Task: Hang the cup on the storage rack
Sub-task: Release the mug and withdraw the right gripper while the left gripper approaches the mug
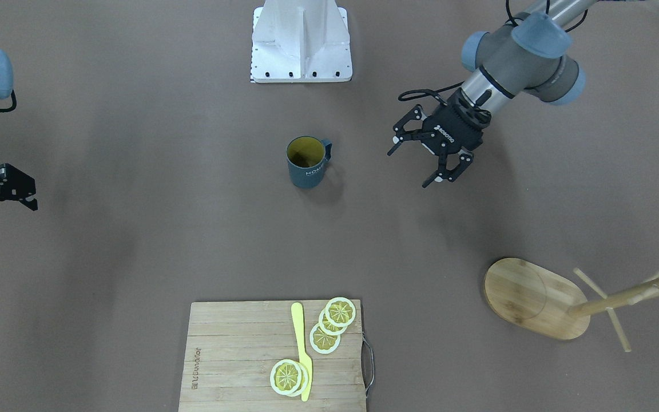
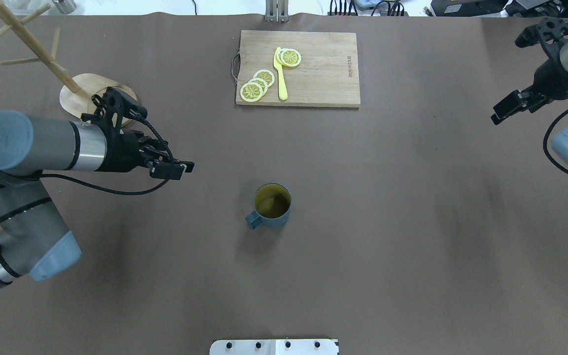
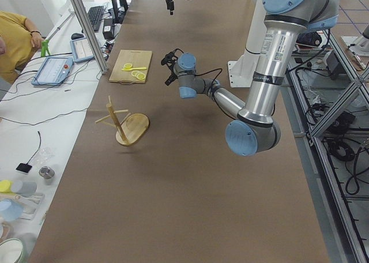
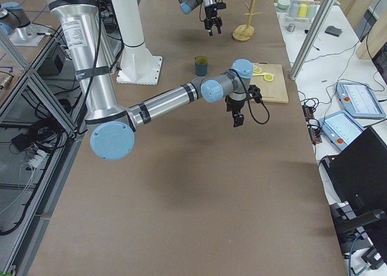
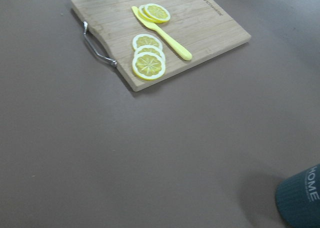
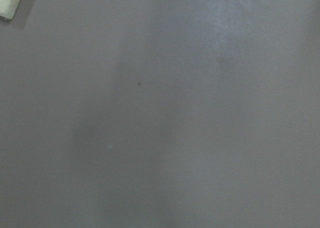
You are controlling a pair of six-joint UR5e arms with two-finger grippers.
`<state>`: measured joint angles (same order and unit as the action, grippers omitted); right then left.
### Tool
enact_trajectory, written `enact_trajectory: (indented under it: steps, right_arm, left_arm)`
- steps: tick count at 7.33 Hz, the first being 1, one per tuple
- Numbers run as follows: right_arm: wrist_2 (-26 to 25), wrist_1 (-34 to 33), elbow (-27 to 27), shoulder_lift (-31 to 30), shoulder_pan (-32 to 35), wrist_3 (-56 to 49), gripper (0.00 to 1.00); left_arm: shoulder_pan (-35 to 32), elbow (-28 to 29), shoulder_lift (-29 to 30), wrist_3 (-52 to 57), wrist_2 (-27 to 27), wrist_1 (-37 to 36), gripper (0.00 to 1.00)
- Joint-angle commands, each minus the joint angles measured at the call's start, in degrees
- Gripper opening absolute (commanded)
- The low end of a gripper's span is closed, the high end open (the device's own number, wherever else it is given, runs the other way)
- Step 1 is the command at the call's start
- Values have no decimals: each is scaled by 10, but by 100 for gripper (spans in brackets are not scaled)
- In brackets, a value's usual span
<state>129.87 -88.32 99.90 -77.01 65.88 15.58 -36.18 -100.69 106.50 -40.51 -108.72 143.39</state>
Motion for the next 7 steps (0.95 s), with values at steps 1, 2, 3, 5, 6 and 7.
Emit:
enact_trajectory:
  steps: [1,2,3,5,6,7]
  right_arm:
    - [-4,0,-13,-3,14,-4,100]
    - [-3,0,-12,-3,22,-5,100]
    - [-2,0,-10,-3,31,-7,100]
    - [-3,0,-9,-2,33,-10,100]
    - [-3,0,-13,-3,33,-10,100]
    - [-3,0,-13,-3,33,-11,100]
  left_arm:
    - [139,-11,6,12,179,1,96]
    - [166,-20,6,17,226,2,96]
    - [182,-28,4,16,229,3,96]
    - [249,-21,-2,16,335,37,96]
    - [281,-10,3,17,386,38,96]
    - [282,-10,6,44,388,39,96]
